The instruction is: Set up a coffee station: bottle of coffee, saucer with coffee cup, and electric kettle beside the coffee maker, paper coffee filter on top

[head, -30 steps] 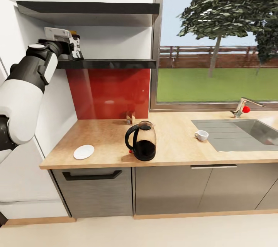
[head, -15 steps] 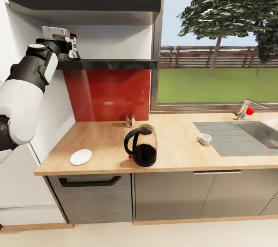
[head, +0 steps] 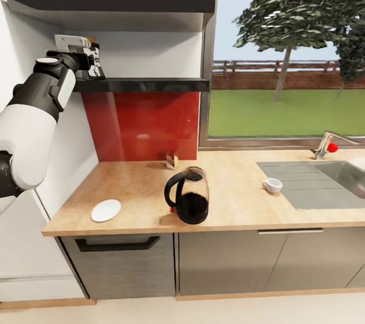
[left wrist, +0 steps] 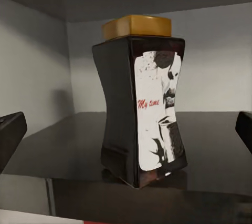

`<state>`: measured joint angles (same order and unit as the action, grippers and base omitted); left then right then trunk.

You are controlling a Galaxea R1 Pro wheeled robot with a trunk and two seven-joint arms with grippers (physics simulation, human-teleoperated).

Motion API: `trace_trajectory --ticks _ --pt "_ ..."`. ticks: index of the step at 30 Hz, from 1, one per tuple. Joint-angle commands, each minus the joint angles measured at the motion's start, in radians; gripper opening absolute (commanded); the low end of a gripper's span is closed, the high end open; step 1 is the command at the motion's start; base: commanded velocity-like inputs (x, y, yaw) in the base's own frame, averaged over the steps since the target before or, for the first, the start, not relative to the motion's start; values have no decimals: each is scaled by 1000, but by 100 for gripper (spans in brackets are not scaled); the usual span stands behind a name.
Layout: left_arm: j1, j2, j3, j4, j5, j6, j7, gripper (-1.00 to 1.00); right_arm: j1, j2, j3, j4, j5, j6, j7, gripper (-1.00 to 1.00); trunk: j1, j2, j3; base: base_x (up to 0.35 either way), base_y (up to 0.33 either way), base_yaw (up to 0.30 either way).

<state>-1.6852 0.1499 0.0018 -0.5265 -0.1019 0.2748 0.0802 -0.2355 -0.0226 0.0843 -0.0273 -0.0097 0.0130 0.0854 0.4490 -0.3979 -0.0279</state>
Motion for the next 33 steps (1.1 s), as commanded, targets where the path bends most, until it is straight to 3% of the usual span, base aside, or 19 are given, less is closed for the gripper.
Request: trace_trajectory --ticks 1,7,33 --pt "-1 0 6 -1 -7 6 0 100 -1 -1 8 -1 -1 1 2 100 1 -2 -2 239 153 0" --pt "-1 -3 33 -3 0 3 0 100 1 -2 8 0 0 1 2 100 1 -2 -2 115 69 0" --pt "3 0 38 -1 3 0 -2 100 15 -2 8 0 -1 0 2 100 1 -2 -2 55 15 0"
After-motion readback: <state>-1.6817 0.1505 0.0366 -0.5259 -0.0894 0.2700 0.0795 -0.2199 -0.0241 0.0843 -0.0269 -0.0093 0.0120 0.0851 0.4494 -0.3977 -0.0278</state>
